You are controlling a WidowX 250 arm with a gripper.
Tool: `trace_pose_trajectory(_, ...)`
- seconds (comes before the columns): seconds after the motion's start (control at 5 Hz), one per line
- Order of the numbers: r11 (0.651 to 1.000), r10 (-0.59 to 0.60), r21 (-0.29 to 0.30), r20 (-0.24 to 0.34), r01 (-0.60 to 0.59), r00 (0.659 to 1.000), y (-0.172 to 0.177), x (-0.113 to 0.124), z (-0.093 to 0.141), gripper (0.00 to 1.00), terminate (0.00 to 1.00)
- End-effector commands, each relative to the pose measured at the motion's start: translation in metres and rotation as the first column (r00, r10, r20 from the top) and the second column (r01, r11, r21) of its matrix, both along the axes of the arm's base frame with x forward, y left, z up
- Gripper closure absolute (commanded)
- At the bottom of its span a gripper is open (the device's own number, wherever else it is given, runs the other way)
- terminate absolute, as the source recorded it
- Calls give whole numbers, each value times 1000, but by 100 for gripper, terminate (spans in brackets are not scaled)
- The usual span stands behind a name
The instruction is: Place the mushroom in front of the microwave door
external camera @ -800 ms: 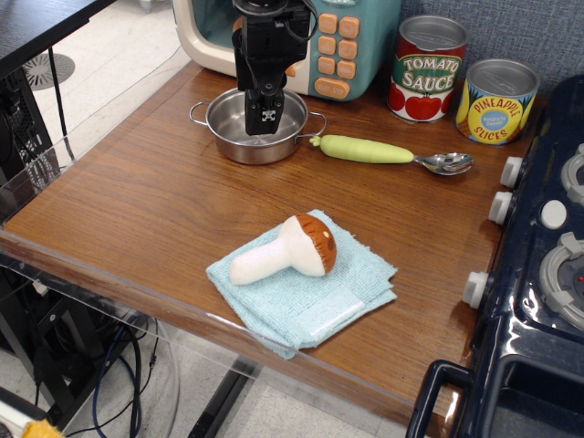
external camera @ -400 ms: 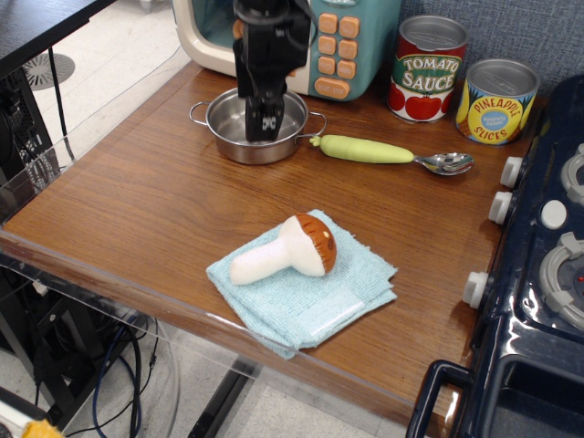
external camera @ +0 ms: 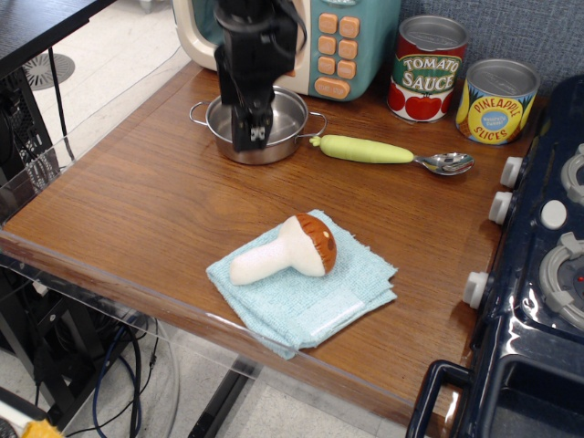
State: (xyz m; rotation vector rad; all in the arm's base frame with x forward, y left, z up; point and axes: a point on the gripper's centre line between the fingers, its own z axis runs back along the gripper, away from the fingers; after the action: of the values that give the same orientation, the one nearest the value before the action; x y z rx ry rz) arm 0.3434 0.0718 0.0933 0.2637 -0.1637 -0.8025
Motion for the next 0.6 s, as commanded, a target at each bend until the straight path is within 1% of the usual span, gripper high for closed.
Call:
trace_pose_trajectory(0.0,984,179,-26,-7,-179,984,-39,-42,25,0,0)
trace_pose_trajectory(0.2,960,262,-78,-76,-268,962,-60,-57,19,0,0)
trace_pose_trajectory(0.4,963,248,-76,-114,-257,962,-79,-65,4,0,0)
